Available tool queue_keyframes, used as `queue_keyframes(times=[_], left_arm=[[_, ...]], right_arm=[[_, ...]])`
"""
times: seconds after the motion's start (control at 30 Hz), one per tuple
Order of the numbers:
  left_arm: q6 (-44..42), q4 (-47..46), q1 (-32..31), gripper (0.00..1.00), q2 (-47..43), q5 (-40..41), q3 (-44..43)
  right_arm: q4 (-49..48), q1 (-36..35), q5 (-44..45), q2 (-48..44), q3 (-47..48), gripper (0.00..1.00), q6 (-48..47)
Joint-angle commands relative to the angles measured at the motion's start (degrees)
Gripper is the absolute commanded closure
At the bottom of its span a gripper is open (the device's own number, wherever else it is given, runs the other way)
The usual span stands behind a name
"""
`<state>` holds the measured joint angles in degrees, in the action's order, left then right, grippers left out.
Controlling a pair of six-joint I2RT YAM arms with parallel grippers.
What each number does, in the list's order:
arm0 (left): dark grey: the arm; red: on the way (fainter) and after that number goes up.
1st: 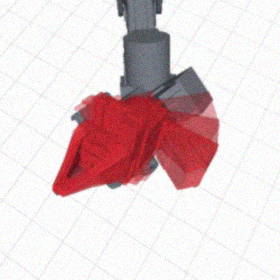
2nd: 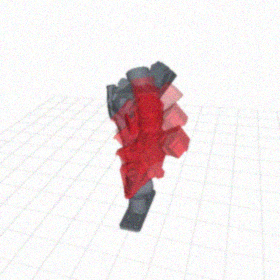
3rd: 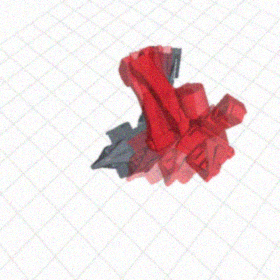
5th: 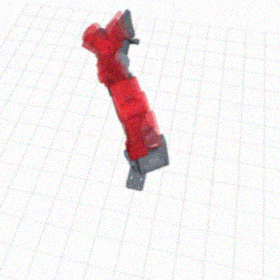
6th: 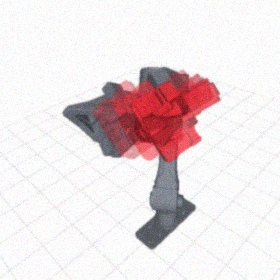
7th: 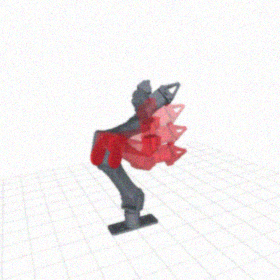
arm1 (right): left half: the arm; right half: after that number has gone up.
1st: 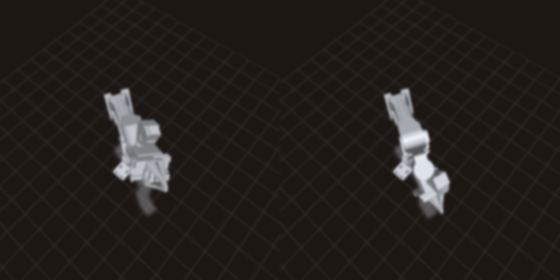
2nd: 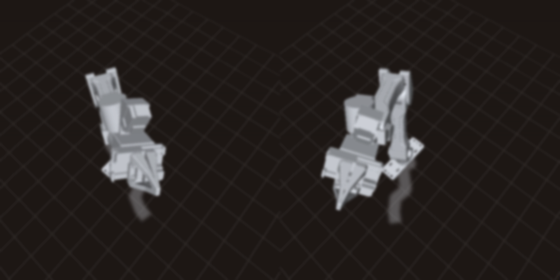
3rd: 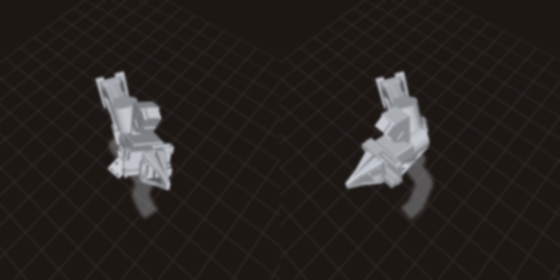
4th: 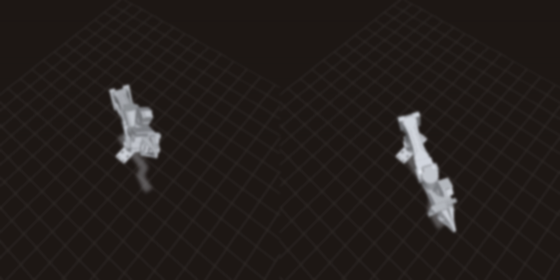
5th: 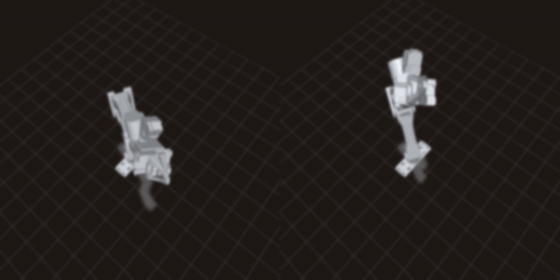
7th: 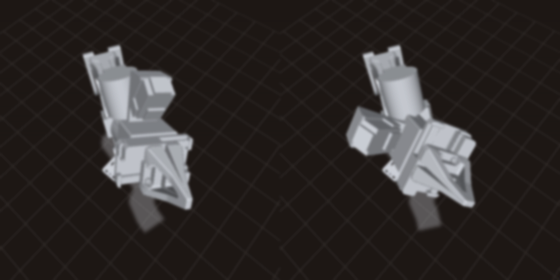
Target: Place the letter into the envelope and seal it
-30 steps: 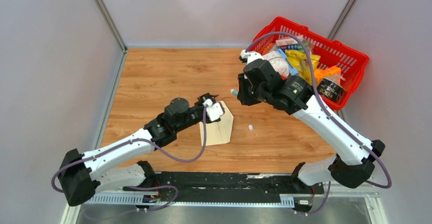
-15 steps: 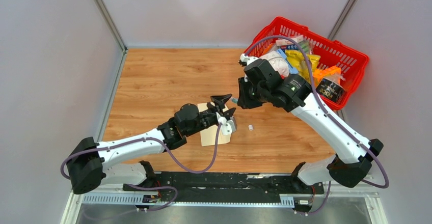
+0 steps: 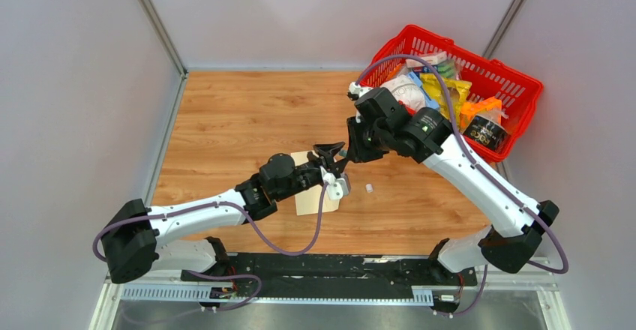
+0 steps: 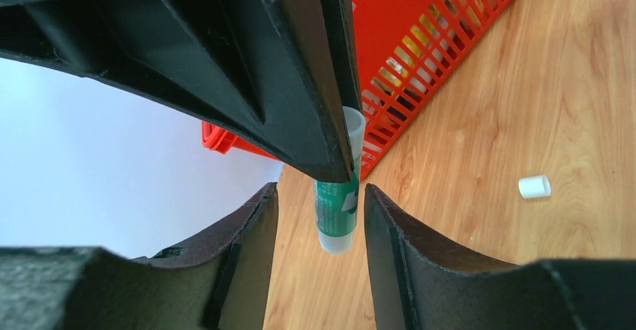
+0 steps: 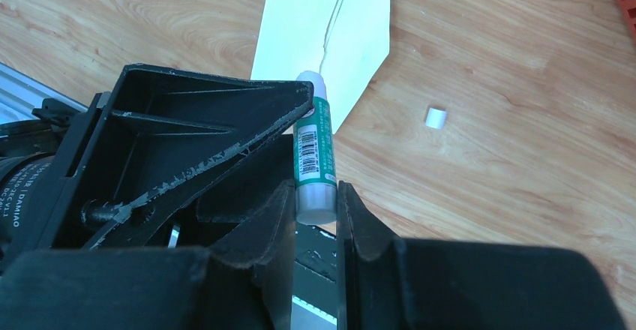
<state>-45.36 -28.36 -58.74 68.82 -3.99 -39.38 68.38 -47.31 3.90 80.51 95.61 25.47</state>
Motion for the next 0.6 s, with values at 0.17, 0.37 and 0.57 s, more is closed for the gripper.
queue_keyframes(times=[0.17,0.37,0.57], left_arm=[[1.51,-0.82,-0.23,0.47,0.26,-1.72,0.18],[2.91,-0.38,-0.23,0.48,1.49,-0.58,-0.18],[4.93,-1.87,-0.06,0.51,1.59,0.47,0.26]], right_arm=[[0.35,0.29,-1.09,-0.18,2.12,1.00,0.72],[0.88,0.29,-1.44,-0.53,2.56,1.00,0.89],[1.32,0.29,-1.35,-0.97,2.47,1.00,0.89]])
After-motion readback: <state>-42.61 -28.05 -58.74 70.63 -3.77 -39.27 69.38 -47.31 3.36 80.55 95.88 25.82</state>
